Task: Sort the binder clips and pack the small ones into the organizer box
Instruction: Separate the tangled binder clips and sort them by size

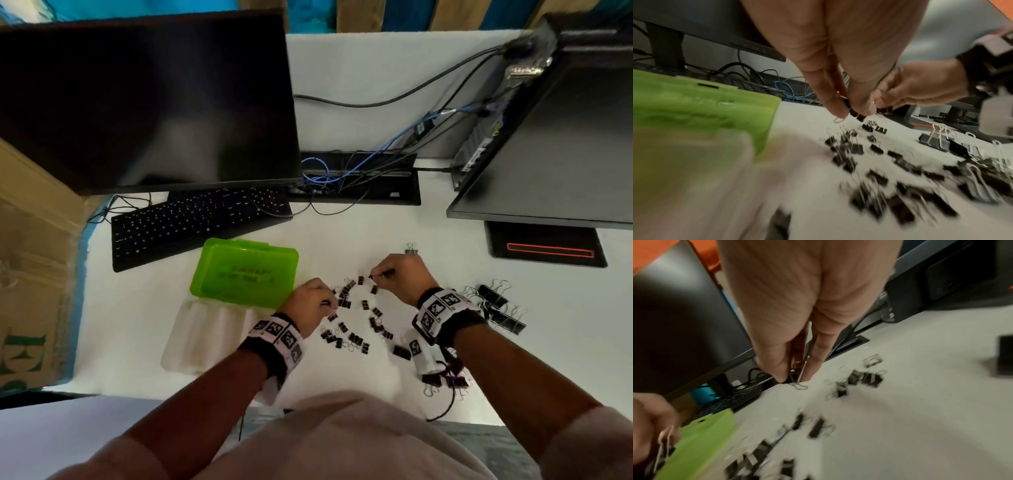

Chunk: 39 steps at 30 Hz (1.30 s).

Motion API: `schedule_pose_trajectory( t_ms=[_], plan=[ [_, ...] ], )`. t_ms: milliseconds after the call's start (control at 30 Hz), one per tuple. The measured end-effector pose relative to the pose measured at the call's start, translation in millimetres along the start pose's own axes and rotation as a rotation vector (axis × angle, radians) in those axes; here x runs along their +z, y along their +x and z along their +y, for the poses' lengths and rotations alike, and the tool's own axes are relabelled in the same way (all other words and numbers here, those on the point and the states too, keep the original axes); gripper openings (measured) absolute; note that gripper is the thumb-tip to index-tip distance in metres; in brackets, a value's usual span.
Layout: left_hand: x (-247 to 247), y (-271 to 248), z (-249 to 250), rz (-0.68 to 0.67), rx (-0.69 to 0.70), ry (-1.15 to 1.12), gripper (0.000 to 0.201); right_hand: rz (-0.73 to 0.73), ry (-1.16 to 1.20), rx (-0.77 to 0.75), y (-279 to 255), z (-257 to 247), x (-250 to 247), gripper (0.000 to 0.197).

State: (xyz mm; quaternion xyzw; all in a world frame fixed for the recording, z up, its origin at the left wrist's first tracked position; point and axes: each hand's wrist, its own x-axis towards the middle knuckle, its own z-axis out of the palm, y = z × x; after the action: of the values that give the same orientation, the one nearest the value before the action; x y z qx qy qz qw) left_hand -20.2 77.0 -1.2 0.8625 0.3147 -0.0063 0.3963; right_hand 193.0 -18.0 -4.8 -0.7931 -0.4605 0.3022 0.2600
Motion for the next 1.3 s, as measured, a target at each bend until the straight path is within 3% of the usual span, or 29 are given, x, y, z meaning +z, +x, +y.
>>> schedule_pose_trajectory(
  t_ms=[167, 400, 600, 733, 867, 967, 1033, 1100, 1200, 1300],
  plan=[
    [-5, 58, 23, -0.006, 0.048, 0.028, 0.006, 0.083, -0.074, 0.148, 3, 30, -36, 0.013],
    [22, 109, 49, -0.061, 0.051, 0.008, 0.004, 0.094, -0.096, 0.212, 15, 55, -49, 0.029],
    [47, 129, 61, -0.144, 0.138, 0.022, 0.023, 0.082, -0.092, 0.281, 29, 61, -45, 0.033],
    [43, 127, 56, -0.152, 0.087, 0.055, 0.046, 0.098, 0.087, 0.247, 28, 65, -43, 0.037],
    [38, 111, 32, -0.124, -0.050, 0.097, 0.036, 0.203, 0.128, 0.293, 23, 71, -45, 0.036],
    [39, 100, 20, -0.241, -0.064, 0.194, 0.035, 0.078, 0.105, 0.356, 22, 70, -41, 0.059],
    [42, 91, 21, -0.292, -0.019, 0.225, 0.041, -0.027, 0.056, 0.346, 22, 64, -35, 0.082],
    [48, 83, 24, -0.302, 0.042, 0.278, 0.046, -0.069, 0.016, 0.315, 22, 56, -27, 0.093],
    [56, 73, 28, -0.298, 0.095, 0.351, 0.040, -0.118, -0.085, 0.286, 24, 44, -16, 0.081],
    [56, 63, 25, -0.281, 0.066, 0.278, 0.029, -0.086, -0.130, 0.238, 26, 38, -16, 0.064]
  ],
)
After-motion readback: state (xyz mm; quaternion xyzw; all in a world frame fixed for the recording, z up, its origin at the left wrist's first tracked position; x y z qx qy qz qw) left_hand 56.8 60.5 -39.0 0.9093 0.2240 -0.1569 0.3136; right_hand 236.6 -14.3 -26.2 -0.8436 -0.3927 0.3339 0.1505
